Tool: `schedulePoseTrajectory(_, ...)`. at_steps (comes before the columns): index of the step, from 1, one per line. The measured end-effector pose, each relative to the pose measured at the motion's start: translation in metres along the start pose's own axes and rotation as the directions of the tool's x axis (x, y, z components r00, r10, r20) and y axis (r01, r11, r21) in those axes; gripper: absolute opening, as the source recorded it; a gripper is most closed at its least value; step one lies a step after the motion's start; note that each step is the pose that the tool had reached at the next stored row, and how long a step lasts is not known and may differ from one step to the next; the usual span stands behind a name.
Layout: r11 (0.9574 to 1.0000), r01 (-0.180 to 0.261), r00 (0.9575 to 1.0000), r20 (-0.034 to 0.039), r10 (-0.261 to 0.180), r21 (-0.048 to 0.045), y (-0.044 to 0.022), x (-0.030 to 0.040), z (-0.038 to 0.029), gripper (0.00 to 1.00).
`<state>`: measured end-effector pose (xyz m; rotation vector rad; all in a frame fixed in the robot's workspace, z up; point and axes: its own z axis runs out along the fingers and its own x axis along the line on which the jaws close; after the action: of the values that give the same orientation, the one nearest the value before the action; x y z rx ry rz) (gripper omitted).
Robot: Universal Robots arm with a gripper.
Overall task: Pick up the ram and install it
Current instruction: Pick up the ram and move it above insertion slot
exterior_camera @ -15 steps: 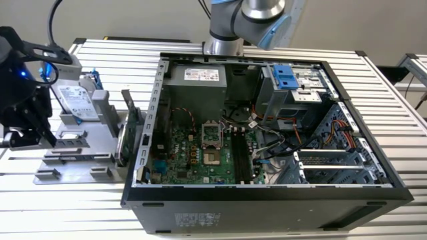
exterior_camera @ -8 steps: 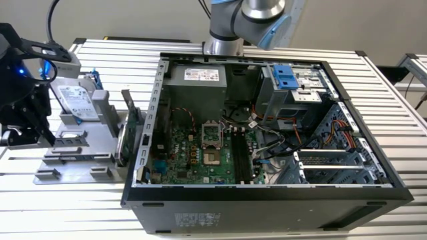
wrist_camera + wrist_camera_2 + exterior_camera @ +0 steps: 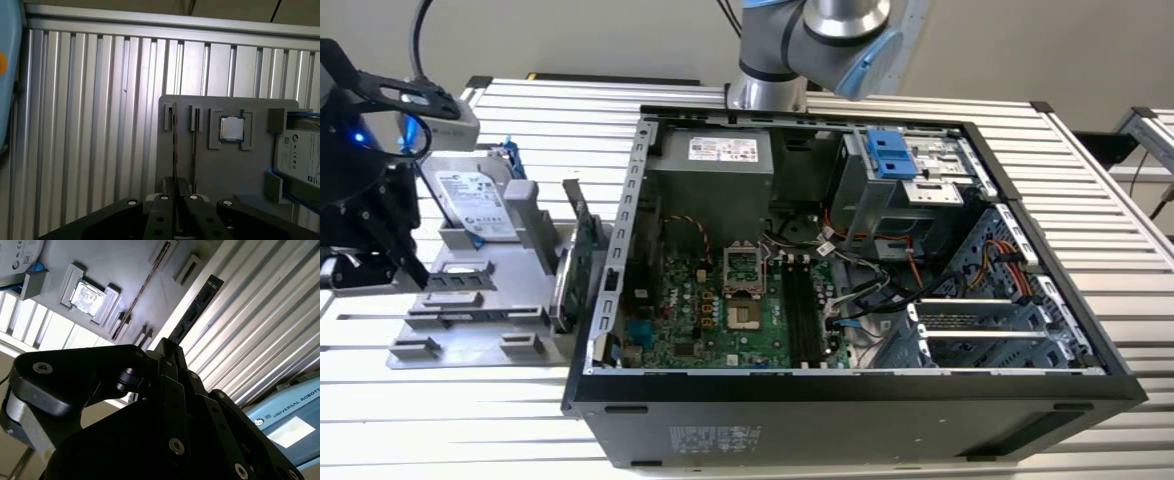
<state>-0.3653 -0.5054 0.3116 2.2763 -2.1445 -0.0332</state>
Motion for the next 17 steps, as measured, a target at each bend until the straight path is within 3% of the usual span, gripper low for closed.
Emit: schedulePoseTrajectory(17, 1.0000, 0.000, 1.0000, -0.0001, 0.000, 0.0000, 0.0003, -0.0001, -0.0113, 0.00)
